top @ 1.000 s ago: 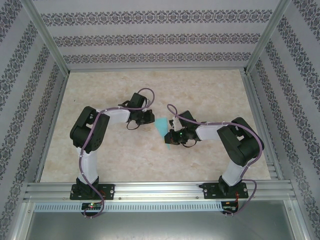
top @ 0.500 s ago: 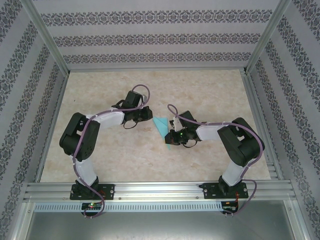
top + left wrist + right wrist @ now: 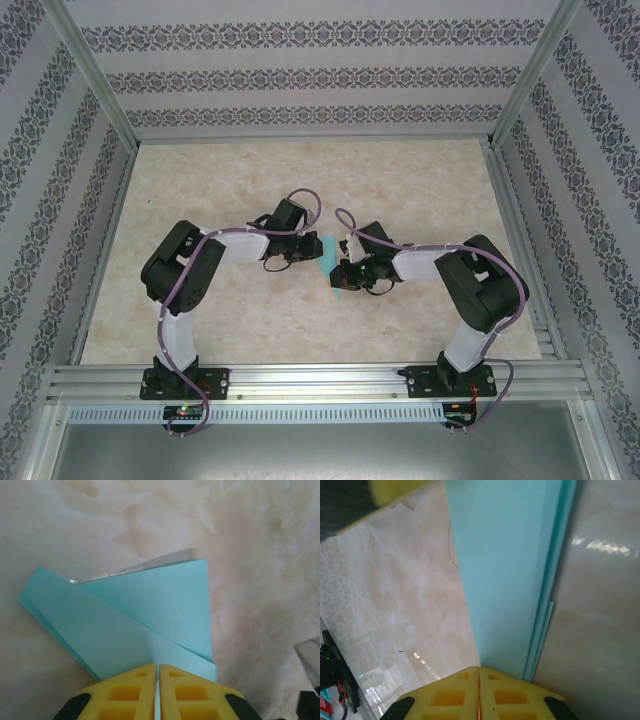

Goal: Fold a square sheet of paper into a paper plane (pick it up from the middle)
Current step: Fold the wing for the fifth time at the center of the table.

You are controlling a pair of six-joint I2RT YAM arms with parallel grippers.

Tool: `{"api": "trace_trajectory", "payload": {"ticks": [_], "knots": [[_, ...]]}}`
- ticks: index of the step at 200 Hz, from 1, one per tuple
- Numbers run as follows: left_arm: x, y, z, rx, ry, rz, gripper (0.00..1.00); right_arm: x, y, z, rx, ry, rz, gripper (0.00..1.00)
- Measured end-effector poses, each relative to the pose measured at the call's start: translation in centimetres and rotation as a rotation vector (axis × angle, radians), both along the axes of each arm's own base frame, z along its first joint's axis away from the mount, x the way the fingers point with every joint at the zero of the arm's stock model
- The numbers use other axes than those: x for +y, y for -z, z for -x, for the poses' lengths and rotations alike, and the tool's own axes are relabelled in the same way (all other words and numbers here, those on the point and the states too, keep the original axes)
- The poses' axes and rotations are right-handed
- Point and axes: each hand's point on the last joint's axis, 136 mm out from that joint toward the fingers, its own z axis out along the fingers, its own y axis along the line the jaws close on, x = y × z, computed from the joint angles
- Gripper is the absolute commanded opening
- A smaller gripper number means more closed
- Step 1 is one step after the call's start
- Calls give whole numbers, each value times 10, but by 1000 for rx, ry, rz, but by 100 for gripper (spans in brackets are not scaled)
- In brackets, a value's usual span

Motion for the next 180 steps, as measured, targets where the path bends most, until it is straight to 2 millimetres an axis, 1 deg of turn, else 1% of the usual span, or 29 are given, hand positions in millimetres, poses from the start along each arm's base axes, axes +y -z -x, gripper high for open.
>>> {"api": "trace_trajectory", "payload": {"ticks": [29, 71, 95, 128, 142, 156, 180], "knots": [[1, 0, -9, -5, -13, 2, 11, 0, 1, 0, 14, -1, -7, 9], [5, 2, -14, 17, -8, 26, 11, 0, 0, 0, 12, -1, -7, 9], [15, 1, -25, 22, -18, 45, 11, 0, 0, 0, 12, -1, -7, 9], [37, 1, -48, 13, -79, 46, 11, 0, 0, 0, 11, 0, -7, 9], [44, 2, -56, 14, -97, 40, 11, 0, 1, 0, 11, -1, -8, 9], [45, 2, -61, 23, -98, 30, 11, 0, 0, 0, 11, 0, -8, 9], [45, 3, -61, 48, -84, 8, 11, 0, 0, 0, 11, 0, -8, 9]]}}
